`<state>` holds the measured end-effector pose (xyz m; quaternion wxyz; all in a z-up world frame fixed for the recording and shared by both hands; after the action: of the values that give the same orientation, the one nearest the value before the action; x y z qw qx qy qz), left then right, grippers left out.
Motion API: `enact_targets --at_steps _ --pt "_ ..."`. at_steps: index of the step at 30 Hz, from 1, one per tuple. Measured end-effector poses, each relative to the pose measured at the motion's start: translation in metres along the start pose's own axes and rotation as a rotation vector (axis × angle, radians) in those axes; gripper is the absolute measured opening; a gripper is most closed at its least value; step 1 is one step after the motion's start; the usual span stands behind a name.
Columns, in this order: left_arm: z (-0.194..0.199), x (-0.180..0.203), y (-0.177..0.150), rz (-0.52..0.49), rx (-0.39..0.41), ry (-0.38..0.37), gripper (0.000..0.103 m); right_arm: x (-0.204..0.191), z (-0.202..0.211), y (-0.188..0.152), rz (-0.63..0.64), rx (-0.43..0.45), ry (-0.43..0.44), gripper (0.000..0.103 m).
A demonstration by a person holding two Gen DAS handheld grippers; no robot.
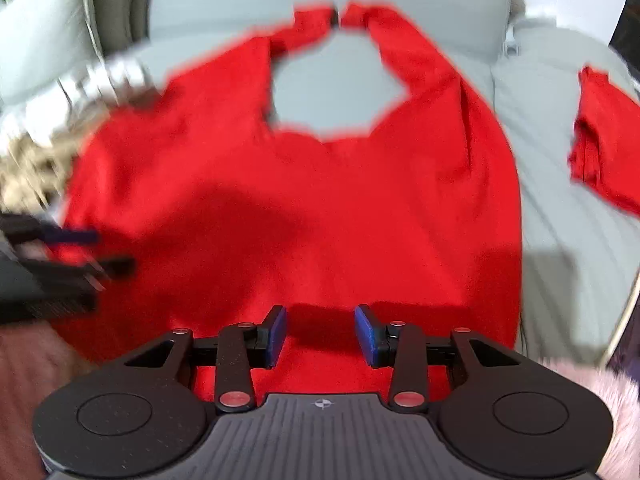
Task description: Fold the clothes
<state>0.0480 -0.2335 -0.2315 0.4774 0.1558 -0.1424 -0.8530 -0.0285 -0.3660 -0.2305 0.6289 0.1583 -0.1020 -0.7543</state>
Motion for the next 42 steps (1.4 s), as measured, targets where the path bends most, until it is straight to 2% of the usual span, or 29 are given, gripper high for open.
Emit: enact_targets --at_steps 1,2,4,5,6,7,11,16,20,25,27,28,31,34,35,37,38,40,42 --pt "0.000 -0.001 -0.002 0.000 -0.034 0.018 0.059 0.002 0.001 -0.001 -0.013 -0.019 -0.004 0.039" --pt "0.000 -0.002 -0.004 0.000 -0.068 0.035 0.063 0.007 0.000 -0.004 -0.053 -0.091 -0.030 0.040" --pt "0.001 -0.004 -0.006 0.007 -0.111 0.054 0.066 0.011 0.000 -0.011 -0.069 -0.141 -0.065 0.040" --pt "0.003 -0.009 -0.009 0.030 -0.164 0.068 0.064 0.017 0.003 -0.018 -0.090 -0.147 -0.064 0.039" --pt "0.004 -0.010 -0.010 0.027 -0.184 0.084 0.058 0.018 0.007 -0.019 -0.103 -0.130 -0.045 0.040" --pt "0.008 -0.010 -0.011 0.013 -0.182 0.099 0.056 0.018 0.013 -0.019 -0.114 -0.106 -0.024 0.041" --pt "0.032 -0.008 0.000 0.030 -0.098 0.037 0.058 0.018 0.038 -0.014 -0.126 0.016 0.032 0.044" --pt "0.057 -0.007 0.047 0.083 0.052 -0.065 0.059 0.026 0.048 0.002 -0.149 0.110 0.049 0.044" --pt "0.048 -0.014 0.088 0.109 0.122 -0.131 0.060 0.038 0.054 0.024 -0.142 0.179 0.048 0.043" --pt "0.005 -0.008 0.163 0.184 0.240 -0.205 0.061 0.051 0.053 0.096 -0.048 0.321 0.064 0.043" --pt "-0.014 -0.002 0.190 0.219 0.283 -0.216 0.061 0.051 0.041 0.145 0.048 0.386 0.033 0.042" --pt "-0.033 0.004 0.214 0.251 0.308 -0.227 0.061 0.050 0.034 0.168 0.093 0.413 0.015 0.042" --pt "-0.074 0.003 0.257 0.281 0.351 -0.248 0.060 0.048 0.007 0.228 0.196 0.444 -0.045 0.042" --pt "-0.105 -0.012 0.274 0.289 0.412 -0.245 0.059 0.043 -0.024 0.288 0.315 0.469 -0.085 0.037" --pt "-0.114 -0.017 0.276 0.313 0.387 -0.228 0.057 0.037 -0.041 0.313 0.385 0.469 -0.097 0.037" --pt "-0.130 -0.027 0.279 0.375 0.334 -0.203 0.056 0.027 -0.065 0.342 0.485 0.455 -0.109 0.038" --pt "-0.141 -0.039 0.282 0.454 0.306 -0.220 0.056 0.019 -0.086 0.362 0.568 0.435 -0.119 0.038" --pt "-0.143 -0.048 0.282 0.487 0.309 -0.225 0.056 0.007 -0.124 0.391 0.714 0.394 -0.159 0.038" --pt "-0.144 -0.058 0.283 0.515 0.320 -0.223 0.056 0.003 -0.146 0.403 0.777 0.361 -0.195 0.038"
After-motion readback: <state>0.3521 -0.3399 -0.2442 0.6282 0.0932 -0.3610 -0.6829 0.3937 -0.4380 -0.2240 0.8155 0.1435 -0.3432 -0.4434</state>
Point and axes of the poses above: each gripper's, at about its wrist camera, not at the fingertips, and z roughly against the way its jaws point, x to its right, y to its top, the point moved 2 cm from there along -z, roughly the way its jaws point, and after that the axes turned 6 degrees about y, right-handed, at the moved point
